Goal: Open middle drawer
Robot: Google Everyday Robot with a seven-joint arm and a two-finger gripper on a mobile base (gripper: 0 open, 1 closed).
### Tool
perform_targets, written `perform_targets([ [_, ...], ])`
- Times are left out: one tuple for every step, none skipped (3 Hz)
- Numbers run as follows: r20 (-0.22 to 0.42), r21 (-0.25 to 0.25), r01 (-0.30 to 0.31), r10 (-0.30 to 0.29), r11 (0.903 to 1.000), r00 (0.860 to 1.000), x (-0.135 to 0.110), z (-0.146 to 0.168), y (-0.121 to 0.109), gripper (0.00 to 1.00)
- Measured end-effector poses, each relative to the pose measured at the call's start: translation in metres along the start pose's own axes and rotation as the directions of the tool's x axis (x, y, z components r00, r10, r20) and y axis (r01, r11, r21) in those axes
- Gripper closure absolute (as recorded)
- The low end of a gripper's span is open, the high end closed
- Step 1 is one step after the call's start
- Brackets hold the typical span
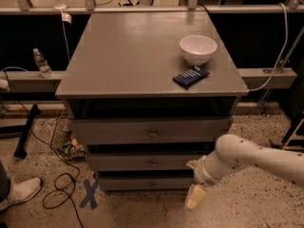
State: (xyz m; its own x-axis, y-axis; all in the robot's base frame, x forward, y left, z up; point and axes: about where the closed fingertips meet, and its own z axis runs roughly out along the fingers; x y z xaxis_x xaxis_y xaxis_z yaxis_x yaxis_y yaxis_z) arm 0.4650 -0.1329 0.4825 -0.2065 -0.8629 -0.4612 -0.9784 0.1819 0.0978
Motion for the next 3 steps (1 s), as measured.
perform_targets([
  [-0.003, 0.017, 0.012, -0.012, 0.9998, 1.000, 0.001, 0.000, 0.000, 0.00],
  [-0.061, 0.123, 0.053, -0.046, 0.9910, 0.997, 0.009, 0.000, -0.016, 0.00],
  [-0.107, 0.269, 0.124, -0.098, 0.9551, 0.989, 0.013, -0.003, -0.053, 0.00],
])
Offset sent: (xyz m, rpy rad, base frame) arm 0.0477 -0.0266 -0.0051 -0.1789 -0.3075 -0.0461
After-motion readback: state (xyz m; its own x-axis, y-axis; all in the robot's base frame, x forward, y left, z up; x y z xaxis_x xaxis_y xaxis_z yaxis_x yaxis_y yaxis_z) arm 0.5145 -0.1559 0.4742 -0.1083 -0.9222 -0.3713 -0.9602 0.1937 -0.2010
